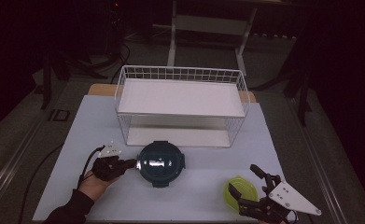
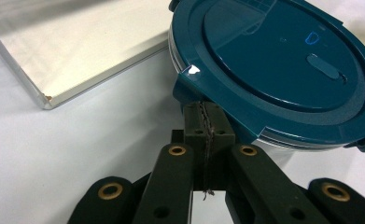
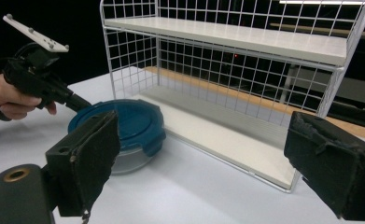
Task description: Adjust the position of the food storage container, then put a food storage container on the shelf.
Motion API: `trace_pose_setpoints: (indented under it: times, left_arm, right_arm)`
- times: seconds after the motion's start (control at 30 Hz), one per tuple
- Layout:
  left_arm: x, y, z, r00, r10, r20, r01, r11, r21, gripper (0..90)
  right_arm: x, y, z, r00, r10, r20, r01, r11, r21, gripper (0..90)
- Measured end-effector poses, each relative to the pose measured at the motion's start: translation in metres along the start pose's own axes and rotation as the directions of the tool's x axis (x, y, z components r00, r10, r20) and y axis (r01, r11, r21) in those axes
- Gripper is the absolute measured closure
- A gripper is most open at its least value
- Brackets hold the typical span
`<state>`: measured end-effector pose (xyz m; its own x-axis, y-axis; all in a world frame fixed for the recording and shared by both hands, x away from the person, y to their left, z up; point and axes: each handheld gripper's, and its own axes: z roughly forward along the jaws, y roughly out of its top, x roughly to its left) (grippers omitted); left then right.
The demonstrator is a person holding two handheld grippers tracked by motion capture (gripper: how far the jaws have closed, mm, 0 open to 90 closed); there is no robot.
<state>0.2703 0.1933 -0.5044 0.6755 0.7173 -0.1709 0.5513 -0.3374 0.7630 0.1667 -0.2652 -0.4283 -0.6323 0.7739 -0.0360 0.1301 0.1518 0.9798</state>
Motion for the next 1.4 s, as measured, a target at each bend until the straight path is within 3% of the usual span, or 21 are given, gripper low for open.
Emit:
trace_pose_setpoints:
  times: [0.3, 0.4, 0.47, 0.5, 0.53, 0.67, 0.73, 0.77, 0.8, 0.9, 1.03, 1.2, 1.3, 1.37, 1.4]
  left_arm:
    - [0.0, 0.001, -0.005, 0.9999, -0.004, 0.012, 0.004, 0.9998, -0.02, 87.7]
    - [0.001, 0.003, -0.014, 0.9982, -0.028, 0.054, 0.031, 0.9982, -0.052, 71.9]
    - [0.0, 0.004, -0.017, 0.9971, -0.025, 0.072, 0.03, 0.9975, -0.064, 56.4]
    - [-0.002, 0.005, -0.023, 0.9961, -0.024, 0.085, 0.032, 0.9958, -0.086, 56.4]
    - [-0.004, 0.007, -0.028, 0.9932, -0.025, 0.114, 0.036, 0.994, -0.103, 41.9]
    - [-0.011, 0.011, -0.038, 0.9903, 0.001, 0.139, 0.016, 0.9928, -0.118, 13.5]
    - [-0.016, 0.013, -0.047, 0.9888, 0.016, 0.148, 0.008, 0.9865, -0.163, 12.0]
    - [-0.016, 0.013, -0.047, 0.9888, 0.016, 0.148, 0.008, 0.9865, -0.163, 8.1]
    - [-0.018, 0.015, -0.049, 0.9878, 0.021, 0.155, 0.006, 0.9852, -0.171, 8.1]
    - [-0.021, 0.02, -0.052, 0.9861, 0.024, 0.164, 0.01, 0.9797, -0.2, 4.1]
    - [-0.023, 0.026, -0.055, 0.9849, 0.015, 0.172, 0.026, 0.9725, -0.231, 2.1]
    - [-0.023, 0.031, -0.052, 0.9841, 0.022, 0.176, 0.02, 0.972, -0.234, 2.1]
    - [-0.02, 0.034, -0.049, 0.9834, 0.009, 0.181, 0.031, 0.9751, -0.22, 2.1]
    - [-0.016, 0.036, -0.047, 0.978, -0.025, 0.207, 0.066, 0.9792, -0.192, 2.6]
    - [-0.015, 0.036, -0.046, 0.9794, -0.04, 0.198, 0.078, 0.9784, -0.191, 2.8]
  right_arm:
    - [0.003, -0.001, 0.0, 0.9994, -0.024, 0.023, 0.024, 1.0, -0.007, 10.4]
    - [0.004, -0.001, 0.0, 0.9992, -0.03, 0.025, 0.031, 0.999, -0.01, 10.3]
    - [0.004, 0.0, 0.001, 0.9988, -0.042, 0.025, 0.042, 0.999, -0.001, 10.4]
    - [0.005, 0.0, 0.002, 0.9979, -0.056, 0.032, 0.056, 0.998, 0.004, 10.4]
    - [0.006, 0.0, 0.004, 0.9972, -0.069, 0.03, 0.068, 0.998, 0.005, 10.3]
    - [0.009, 0.003, 0.006, 0.9958, -0.088, 0.023, 0.088, 0.996, 0.009, 10.4]
    - [0.011, 0.006, 0.008, 0.9955, -0.093, 0.015, 0.093, 0.996, 0.007, 12.3]
    - [0.011, 0.006, 0.008, 0.9955, -0.093, 0.015, 0.093, 0.996, 0.007, 12.3]
    - [0.01, 0.009, 0.01, 0.997, -0.076, -0.017, 0.076, 0.997, 0.018, 14.5]
    - [0.01, 0.012, 0.016, 0.998, -0.029, -0.057, 0.03, 0.999, 0.028, 15.4]
    - [0.016, 0.021, 0.026, 0.9977, -0.049, -0.047, 0.051, 0.998, 0.044, 14.7]
    - [0.022, 0.036, 0.042, 0.9981, -0.041, -0.047, 0.045, 0.994, 0.099, 14.3]
    - [0.021, 0.042, 0.059, 0.9934, 0.044, -0.106, -0.029, 0.99, 0.139, 14.1]
    - [0.021, 0.044, 0.071, 0.9876, 0.065, -0.143, -0.043, 0.987, 0.154, 14.1]
    - [0.022, 0.045, 0.077, 0.9867, 0.069, -0.147, -0.045, 0.985, 0.165, 14.1]
